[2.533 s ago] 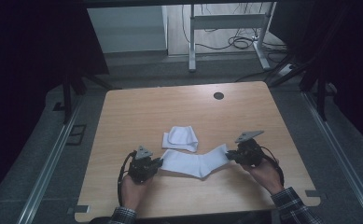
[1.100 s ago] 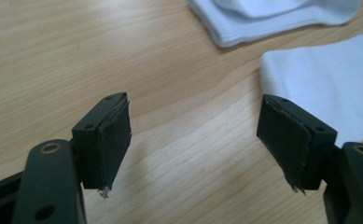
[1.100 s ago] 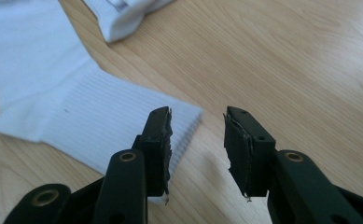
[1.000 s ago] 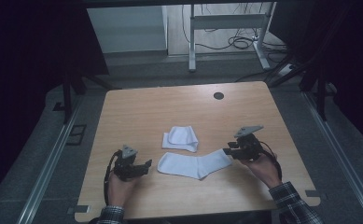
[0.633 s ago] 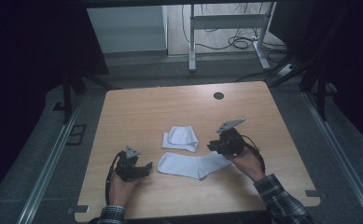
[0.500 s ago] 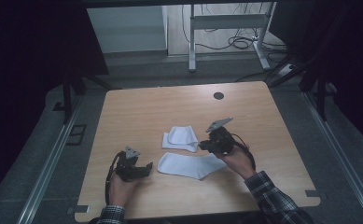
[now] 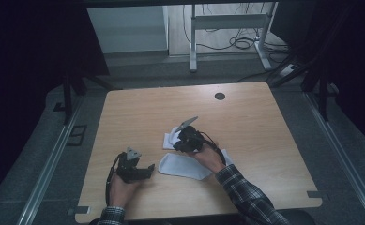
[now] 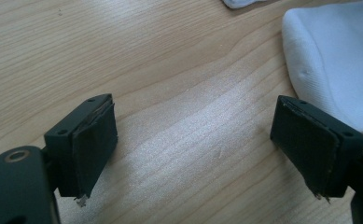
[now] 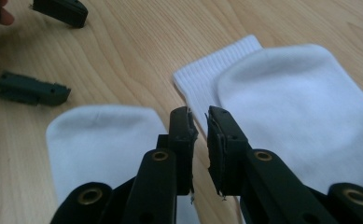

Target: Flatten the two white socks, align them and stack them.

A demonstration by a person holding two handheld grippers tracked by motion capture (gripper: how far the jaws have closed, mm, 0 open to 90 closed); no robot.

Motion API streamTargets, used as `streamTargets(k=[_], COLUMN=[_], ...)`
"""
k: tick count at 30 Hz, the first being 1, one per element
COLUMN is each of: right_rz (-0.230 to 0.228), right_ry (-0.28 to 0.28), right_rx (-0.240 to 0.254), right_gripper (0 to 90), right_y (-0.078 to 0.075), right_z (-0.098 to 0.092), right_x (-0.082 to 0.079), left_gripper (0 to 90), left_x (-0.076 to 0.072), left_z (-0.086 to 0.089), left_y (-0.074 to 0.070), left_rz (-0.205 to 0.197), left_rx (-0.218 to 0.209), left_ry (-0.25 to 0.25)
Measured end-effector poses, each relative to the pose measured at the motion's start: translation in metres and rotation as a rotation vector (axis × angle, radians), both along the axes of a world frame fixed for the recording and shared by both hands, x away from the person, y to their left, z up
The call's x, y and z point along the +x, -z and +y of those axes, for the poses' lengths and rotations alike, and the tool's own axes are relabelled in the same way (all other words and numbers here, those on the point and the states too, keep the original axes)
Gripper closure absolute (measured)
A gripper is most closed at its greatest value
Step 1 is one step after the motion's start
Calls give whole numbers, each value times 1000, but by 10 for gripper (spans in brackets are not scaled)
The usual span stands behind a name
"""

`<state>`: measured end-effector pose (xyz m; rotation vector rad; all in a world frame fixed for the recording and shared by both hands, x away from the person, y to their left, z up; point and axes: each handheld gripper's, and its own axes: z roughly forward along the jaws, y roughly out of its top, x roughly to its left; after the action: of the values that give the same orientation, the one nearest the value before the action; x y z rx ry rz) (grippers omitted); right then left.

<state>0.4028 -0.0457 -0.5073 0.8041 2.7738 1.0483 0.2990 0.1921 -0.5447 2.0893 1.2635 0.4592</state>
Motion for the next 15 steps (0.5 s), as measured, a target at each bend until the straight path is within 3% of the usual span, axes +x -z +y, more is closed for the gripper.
streamTargets(k=[10,15], right_rz=[-75,-111], right_ry=[-13,13], right_rx=[-95,-101], right_gripper=[724,859], right_y=[18,19], right_z=[25,24], right_x=[6,4], left_gripper=[144,144], left_x=[0,0], left_z=[-1,-1], left_y=[0,0], left_rz=[0,0], left_rx=[-2,-2], left_ry=[-2,-3])
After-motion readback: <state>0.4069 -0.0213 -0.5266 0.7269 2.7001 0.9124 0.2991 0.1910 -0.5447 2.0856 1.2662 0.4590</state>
